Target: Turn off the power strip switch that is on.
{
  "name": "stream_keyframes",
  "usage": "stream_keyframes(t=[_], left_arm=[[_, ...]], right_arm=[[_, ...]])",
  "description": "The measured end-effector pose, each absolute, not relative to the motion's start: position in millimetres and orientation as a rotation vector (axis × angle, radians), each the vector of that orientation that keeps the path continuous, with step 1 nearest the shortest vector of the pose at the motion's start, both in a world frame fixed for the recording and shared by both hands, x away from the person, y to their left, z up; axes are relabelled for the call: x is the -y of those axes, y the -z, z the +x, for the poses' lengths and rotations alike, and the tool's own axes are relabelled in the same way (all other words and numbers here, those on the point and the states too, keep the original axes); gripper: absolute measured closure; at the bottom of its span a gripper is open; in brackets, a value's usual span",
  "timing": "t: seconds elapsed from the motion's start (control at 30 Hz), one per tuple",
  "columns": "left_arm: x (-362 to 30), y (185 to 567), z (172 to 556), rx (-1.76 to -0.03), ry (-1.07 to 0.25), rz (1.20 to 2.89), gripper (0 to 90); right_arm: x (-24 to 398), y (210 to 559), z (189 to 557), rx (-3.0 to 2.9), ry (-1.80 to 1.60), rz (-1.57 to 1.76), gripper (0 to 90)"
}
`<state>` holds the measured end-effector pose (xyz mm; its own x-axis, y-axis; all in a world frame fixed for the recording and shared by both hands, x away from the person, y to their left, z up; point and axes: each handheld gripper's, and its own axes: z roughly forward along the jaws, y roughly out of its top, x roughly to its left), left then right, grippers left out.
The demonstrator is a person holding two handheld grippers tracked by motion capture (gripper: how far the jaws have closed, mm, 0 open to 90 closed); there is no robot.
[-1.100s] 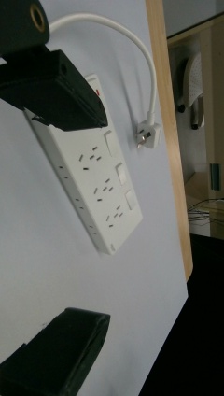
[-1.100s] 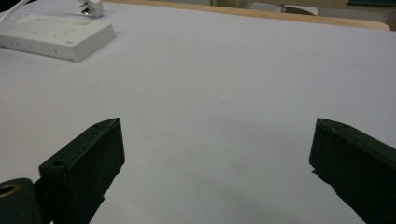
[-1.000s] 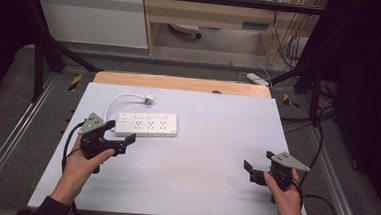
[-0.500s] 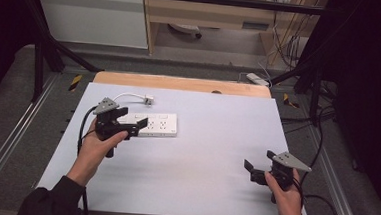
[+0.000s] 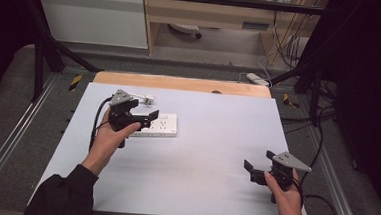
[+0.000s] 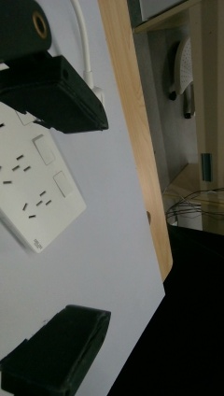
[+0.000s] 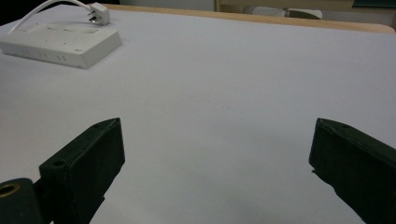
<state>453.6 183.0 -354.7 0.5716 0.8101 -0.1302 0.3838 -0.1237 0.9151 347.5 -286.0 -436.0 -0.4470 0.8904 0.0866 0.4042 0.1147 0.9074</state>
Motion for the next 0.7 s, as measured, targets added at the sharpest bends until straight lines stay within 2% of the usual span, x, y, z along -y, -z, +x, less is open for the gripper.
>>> stream_keyframes(t=[0.7], left_arm=[[-156, 374, 495, -1.043, -0.558, 1.785, 12.3]], right_arm=[[287, 436, 348, -1.912, -1.309, 1.26, 4.3]])
